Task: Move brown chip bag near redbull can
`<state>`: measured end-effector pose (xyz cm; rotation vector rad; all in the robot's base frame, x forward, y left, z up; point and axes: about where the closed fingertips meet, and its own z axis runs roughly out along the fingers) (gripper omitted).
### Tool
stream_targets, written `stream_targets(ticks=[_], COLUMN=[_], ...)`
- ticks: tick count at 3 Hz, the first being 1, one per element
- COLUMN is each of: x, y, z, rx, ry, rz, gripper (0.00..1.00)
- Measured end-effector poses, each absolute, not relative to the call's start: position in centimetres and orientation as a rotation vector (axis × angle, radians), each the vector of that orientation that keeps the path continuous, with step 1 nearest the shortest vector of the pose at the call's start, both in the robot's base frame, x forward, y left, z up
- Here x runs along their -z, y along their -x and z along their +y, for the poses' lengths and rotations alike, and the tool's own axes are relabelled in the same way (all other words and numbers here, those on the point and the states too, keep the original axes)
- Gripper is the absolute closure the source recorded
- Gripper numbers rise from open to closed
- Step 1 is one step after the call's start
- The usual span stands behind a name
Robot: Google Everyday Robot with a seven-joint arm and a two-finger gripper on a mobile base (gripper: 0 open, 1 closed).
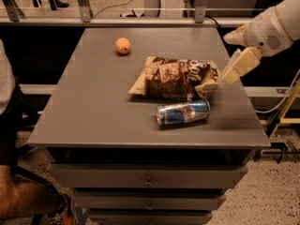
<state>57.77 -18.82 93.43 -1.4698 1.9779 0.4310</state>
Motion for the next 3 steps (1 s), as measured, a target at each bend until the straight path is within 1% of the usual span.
stream_targets(ticks=[1, 2, 3], x=[-95.2, -95.7, -95.7], y=[-55.3, -53.8, -53.7], z=[-23.4, -26.3, -26.6], rx=[-0.304, -0.247, -0.244], ry=[1.335, 1.241, 1.234], rz=[2.041, 2.083, 2.085], gripper=[0.0, 0.0, 0.0])
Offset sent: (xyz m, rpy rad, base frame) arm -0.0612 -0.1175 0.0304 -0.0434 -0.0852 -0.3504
